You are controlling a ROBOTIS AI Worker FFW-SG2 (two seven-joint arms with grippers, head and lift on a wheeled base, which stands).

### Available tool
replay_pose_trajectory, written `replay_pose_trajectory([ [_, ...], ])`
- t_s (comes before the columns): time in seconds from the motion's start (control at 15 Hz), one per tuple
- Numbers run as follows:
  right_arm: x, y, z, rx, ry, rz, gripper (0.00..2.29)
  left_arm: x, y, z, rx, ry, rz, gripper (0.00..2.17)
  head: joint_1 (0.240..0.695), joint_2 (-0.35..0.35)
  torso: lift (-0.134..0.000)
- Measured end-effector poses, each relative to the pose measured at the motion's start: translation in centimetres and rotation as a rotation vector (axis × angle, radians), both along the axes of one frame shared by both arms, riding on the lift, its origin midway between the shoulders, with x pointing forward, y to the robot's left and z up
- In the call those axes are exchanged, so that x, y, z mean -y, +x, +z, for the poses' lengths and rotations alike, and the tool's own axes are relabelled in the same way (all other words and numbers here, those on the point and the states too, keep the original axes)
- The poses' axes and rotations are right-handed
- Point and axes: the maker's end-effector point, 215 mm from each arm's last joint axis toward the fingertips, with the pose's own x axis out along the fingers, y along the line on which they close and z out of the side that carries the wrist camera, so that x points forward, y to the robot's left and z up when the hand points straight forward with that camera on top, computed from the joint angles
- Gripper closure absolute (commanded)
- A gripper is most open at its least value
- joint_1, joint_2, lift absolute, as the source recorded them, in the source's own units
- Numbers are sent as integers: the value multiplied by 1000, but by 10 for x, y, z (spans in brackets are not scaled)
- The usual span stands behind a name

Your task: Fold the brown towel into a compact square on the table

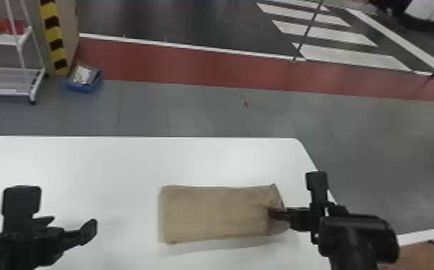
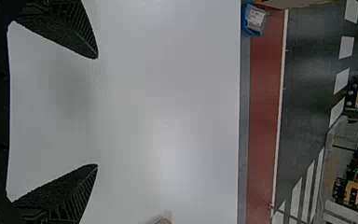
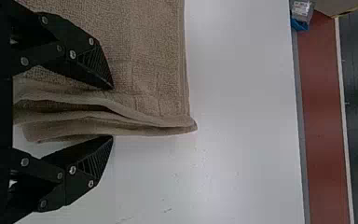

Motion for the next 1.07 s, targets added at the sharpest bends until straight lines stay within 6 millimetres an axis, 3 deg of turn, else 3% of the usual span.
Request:
replay_pose_trajectory([
  [0.07,-1,2,2,10,6,4,1312,0,0,0,0,1,1,43,695,-290,0],
  [0.13,-2,5,4,24,12,7,1393,-1,1,0,0,1,1,43,695,-288,0],
  [0.47,2,11,19,95,45,-5,1396,-1,2,1,2,3,1,43,695,-287,0],
  [0.6,8,8,45,140,96,-25,1393,-1,2,1,1,2,2,43,695,-293,0],
  [0.93,53,-1,109,193,127,-122,1393,-1,3,4,5,0,2,43,695,-344,0],
  [1.07,48,1,127,201,132,-121,1393,-2,3,4,5,-2,3,43,695,-344,0],
])
